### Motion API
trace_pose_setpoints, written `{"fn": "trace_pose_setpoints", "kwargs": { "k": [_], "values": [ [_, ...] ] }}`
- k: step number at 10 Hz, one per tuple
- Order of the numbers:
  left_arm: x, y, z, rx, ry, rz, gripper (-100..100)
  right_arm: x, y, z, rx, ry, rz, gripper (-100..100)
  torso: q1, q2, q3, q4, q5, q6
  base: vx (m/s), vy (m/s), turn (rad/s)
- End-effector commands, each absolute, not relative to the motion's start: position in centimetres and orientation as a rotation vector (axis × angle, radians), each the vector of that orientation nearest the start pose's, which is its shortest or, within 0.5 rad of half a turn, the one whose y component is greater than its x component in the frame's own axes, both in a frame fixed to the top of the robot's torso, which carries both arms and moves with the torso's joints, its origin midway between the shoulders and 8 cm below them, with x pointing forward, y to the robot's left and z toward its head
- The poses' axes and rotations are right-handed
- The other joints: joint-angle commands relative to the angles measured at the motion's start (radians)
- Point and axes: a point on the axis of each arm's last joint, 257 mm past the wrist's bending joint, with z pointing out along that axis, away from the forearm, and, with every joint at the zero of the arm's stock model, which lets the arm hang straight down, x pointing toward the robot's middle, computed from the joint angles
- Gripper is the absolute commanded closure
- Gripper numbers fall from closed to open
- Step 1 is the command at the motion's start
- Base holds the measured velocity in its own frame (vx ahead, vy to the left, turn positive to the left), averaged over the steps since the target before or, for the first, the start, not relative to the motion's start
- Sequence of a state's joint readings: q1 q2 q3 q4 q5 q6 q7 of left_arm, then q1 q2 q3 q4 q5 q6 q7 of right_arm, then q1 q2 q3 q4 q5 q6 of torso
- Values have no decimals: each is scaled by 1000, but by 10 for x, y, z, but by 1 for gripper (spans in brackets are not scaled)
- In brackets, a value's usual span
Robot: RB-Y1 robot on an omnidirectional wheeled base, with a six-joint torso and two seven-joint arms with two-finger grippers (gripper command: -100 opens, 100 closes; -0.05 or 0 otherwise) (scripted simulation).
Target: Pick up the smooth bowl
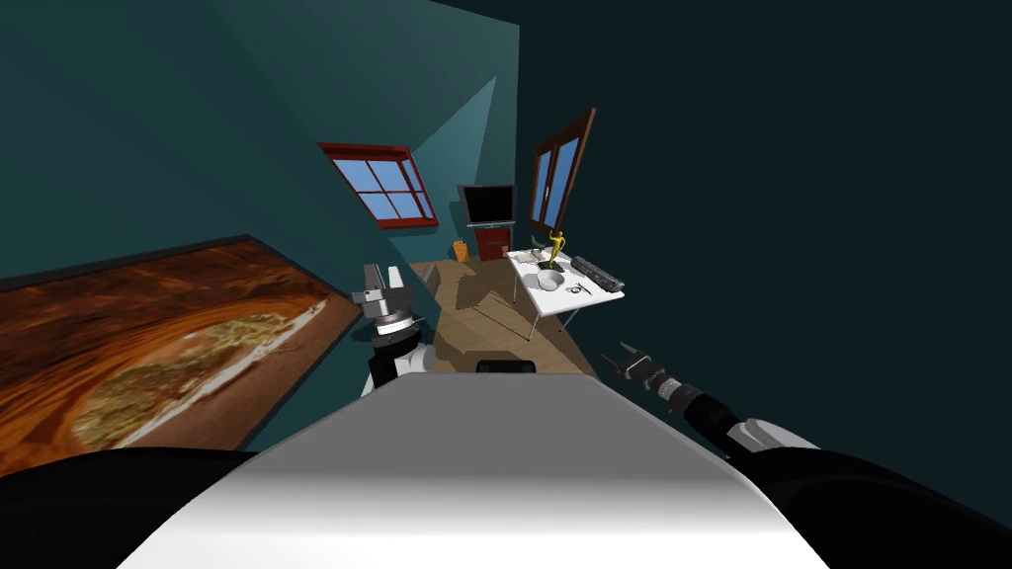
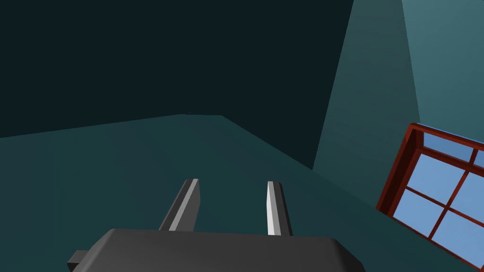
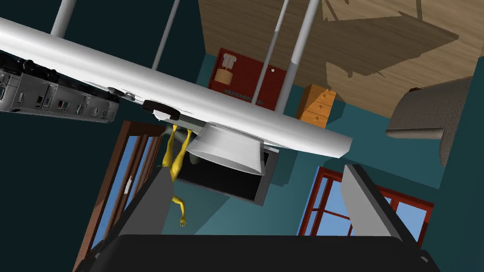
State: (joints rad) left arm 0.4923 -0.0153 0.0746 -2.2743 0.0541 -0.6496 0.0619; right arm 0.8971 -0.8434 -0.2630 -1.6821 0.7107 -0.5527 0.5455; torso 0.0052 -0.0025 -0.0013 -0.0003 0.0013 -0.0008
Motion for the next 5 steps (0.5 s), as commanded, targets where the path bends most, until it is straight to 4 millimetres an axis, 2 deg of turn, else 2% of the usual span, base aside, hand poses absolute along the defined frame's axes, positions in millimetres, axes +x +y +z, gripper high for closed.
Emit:
{"fn": "trace_pose_setpoints", "kwargs": {
  "k": [1,4,5],
  "values": [
    [311,305,52,-583,444,-1350,0,223,-492,-316,-704,2054,-141,-100,0,0,0,0,0,0,34,64,56],
    [311,305,52,-583,444,-1350,0,213,-519,-323,-859,2105,-205,-100,-2,0,0,0,0,0,41,72,109],
    [311,305,52,-583,444,-1350,0,217,-522,-319,-898,2102,-210,-100,0,-1,-1,0,0,0,47,76,62]
  ]
}}
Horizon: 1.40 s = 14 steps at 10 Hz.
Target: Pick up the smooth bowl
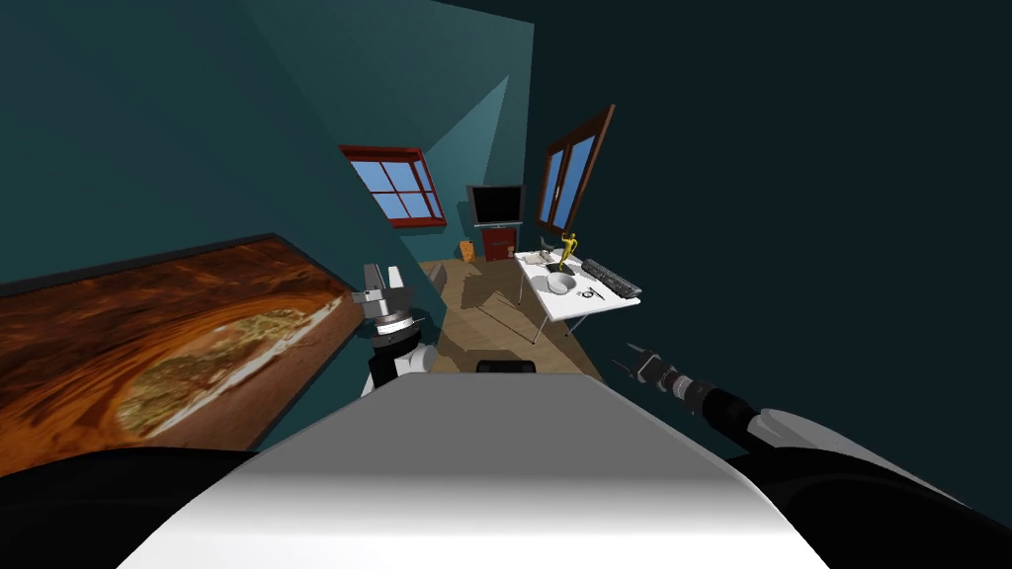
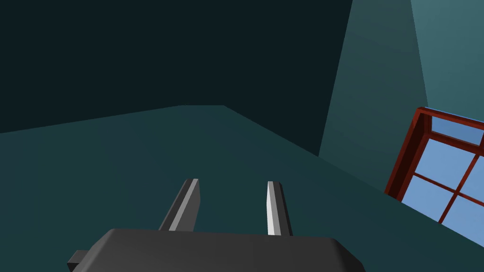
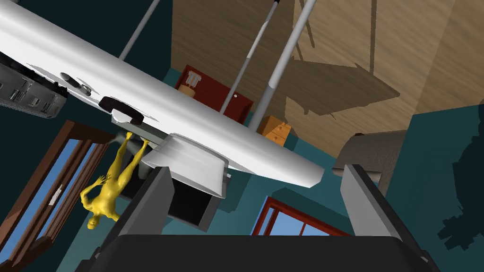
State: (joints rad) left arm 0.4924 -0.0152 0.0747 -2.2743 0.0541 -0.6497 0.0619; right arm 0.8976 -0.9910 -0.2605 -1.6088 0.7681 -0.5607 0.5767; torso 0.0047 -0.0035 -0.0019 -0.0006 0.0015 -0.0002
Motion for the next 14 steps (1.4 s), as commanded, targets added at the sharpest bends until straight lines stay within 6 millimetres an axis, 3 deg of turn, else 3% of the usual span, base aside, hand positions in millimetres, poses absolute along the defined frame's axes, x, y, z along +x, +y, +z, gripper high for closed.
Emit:
{"fn": "trace_pose_setpoints", "kwargs": {
  "k": [1,9,14],
  "values": [
    [311,305,52,-583,444,-1350,0,212,-534,-323,-957,2123,-236,-100,0,0,0,0,0,0,49,80,121],
    [311,305,52,-583,444,-1350,0,218,-585,-310,-1323,2153,-342,-100,-1,-1,-1,0,0,0,55,58,107],
    [311,305,52,-583,444,-1350,0,228,-606,-296,-1496,2145,-388,-100,-2,-1,-1,0,-1,0,62,42,105]
  ]
}}
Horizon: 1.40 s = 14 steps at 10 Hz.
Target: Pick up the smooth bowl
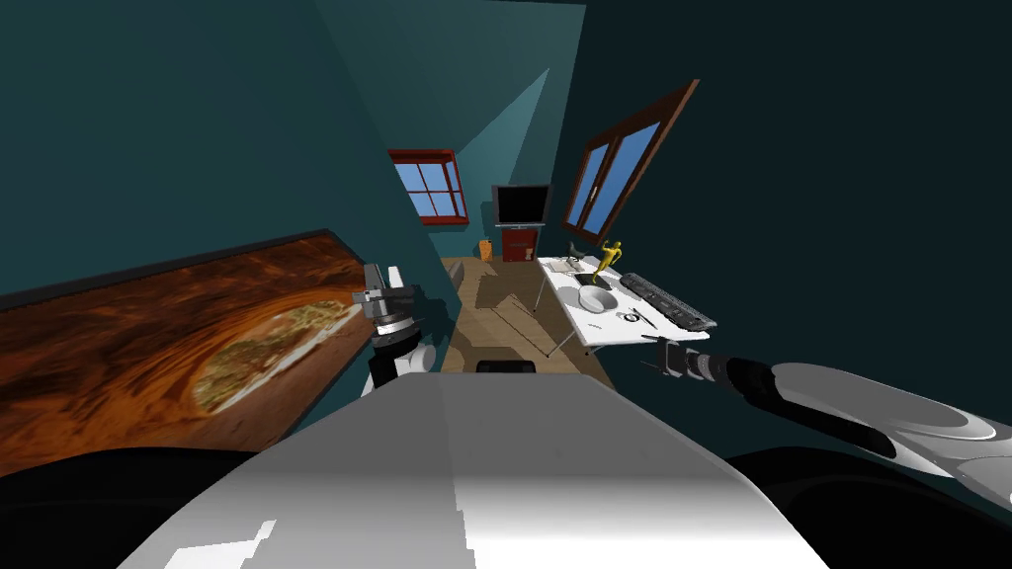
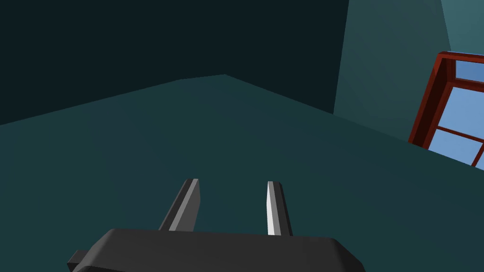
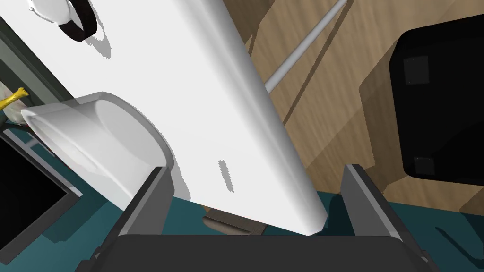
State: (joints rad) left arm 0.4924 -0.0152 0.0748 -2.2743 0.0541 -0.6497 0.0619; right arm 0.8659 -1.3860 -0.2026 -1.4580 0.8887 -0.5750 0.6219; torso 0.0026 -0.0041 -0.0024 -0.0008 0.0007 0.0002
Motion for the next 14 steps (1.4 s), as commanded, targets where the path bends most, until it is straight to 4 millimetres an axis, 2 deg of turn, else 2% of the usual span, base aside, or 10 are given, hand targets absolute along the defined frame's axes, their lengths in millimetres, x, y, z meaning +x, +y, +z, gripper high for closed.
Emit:
{"fn": "trace_pose_setpoints", "kwargs": {
  "k": [1,4,8,10,11,12,13,14],
  "values": [
    [311,305,52,-583,444,-1350,0,231,-613,-293,-1552,2144,-402,-100,0,0,0,0,0,0,68,42,144],
    [311,305,52,-583,444,-1350,0,236,-620,-286,-1623,2137,-420,-100,0,-1,0,0,0,-1,64,28,97],
    [311,305,52,-583,444,-1350,0,246,-637,-272,-1801,2127,-449,-100,0,-4,-2,-1,0,-1,100,21,160],
    [311,305,52,-583,444,-1350,0,244,-640,-271,-1853,2131,-444,-100,-1,-3,-2,-1,0,0,81,12,125],
    [311,305,52,-583,444,-1350,0,237,-640,-275,-1875,2143,-423,-100,0,-1,-1,0,0,0,53,7,74],
    [311,305,52,-583,444,-1350,0,240,-640,-272,-1861,2136,-434,-100,-1,1,0,0,0,1,24,0,13],
    [311,305,52,-583,444,-1350,0,240,-640,-272,-1863,2137,-432,0,-1,3,2,1,-1,1,6,0,-1],
    [311,305,52,-583,444,-1350,0,232,-642,-278,-1835,2150,-392,-100,-1,5,3,1,-1,1,20,36,47]
  ]
}}
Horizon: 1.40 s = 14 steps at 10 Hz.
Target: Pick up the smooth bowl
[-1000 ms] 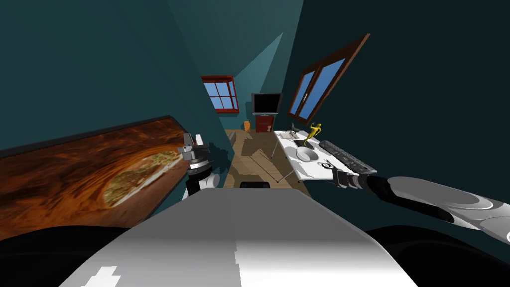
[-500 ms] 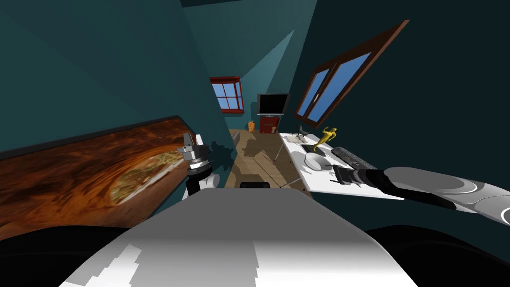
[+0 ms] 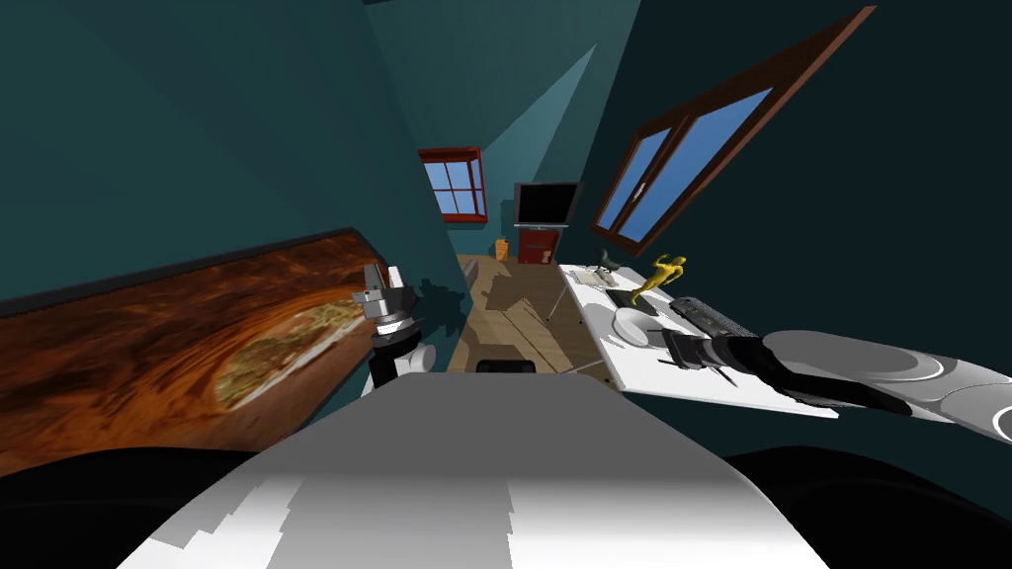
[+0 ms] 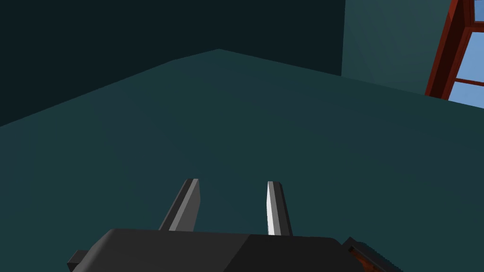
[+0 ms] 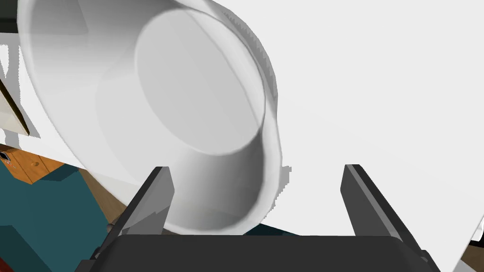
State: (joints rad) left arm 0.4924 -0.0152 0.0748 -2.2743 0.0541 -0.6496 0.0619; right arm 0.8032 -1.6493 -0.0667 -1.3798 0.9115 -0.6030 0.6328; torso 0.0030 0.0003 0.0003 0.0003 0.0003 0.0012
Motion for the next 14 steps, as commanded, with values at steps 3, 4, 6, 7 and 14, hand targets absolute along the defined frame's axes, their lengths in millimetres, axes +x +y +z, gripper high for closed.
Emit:
{"fn": "trace_pose_setpoints", "kwargs": {
  "k": [3,4,6,7,14],
  "values": [
    [311,305,52,-583,444,-1350,0,217,-652,-285,-1809,2177,-360,-100,0,0,0,0,0,0,28,33,16],
    [311,305,52,-583,444,-1350,0,216,-663,-284,-1821,2180,-386,-100,0,-1,0,0,0,0,36,39,23],
    [311,305,52,-583,444,-1350,0,205,-665,-291,-1794,2194,-345,-100,0,0,0,0,0,0,15,28,16],
    [311,305,52,-583,444,-1350,0,203,-671,-292,-1800,2198,-358,-100,0,0,0,0,0,0,29,42,24],
    [311,305,52,-583,444,-1350,0,176,-688,-303,-1757,2229,-320,-100,-1,1,1,0,0,0,17,22,14]
  ]
}}
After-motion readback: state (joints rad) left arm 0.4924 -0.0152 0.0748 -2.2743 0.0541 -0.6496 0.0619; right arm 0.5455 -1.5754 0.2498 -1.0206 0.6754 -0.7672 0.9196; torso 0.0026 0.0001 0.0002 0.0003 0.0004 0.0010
